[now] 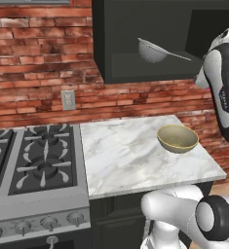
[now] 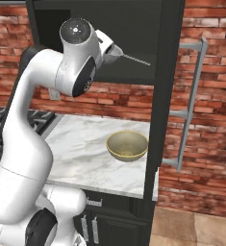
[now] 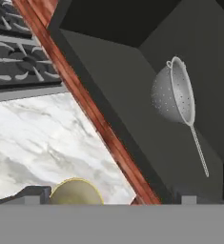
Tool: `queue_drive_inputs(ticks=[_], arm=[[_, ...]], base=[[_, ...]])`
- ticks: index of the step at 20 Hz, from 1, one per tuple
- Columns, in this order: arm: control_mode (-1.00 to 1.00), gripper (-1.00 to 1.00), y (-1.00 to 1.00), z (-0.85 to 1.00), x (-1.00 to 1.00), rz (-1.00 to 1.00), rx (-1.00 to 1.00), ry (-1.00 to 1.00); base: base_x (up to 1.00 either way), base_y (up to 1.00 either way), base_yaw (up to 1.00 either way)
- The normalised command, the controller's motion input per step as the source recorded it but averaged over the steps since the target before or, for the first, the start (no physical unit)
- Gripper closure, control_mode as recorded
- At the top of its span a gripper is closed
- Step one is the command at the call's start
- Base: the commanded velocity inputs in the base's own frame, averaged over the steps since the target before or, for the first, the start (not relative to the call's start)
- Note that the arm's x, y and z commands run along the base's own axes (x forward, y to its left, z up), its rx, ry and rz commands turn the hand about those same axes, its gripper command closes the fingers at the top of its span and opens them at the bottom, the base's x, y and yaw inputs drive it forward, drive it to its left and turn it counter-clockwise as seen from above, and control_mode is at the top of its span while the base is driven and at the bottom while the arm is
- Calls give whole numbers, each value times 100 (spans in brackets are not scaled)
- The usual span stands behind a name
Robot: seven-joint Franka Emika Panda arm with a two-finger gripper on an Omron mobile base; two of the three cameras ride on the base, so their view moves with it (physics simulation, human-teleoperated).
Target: Open the cabinet and setup a tea strainer by placing it in the bowl upright.
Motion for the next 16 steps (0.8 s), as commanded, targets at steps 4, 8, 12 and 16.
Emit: queue_drive_inputs(ticks=[4,8,12,16], arm=[[-100,-100,53,0,47,-2,1,-9],[-100,-100,24,0,26,-33,0,10],[-100,-100,33,1,19,-32,-4,9],[-100,-100,40,6,13,-15,-13,1]], base=[[0,0,0],[0,0,0],[0,0,0],[0,0,0]])
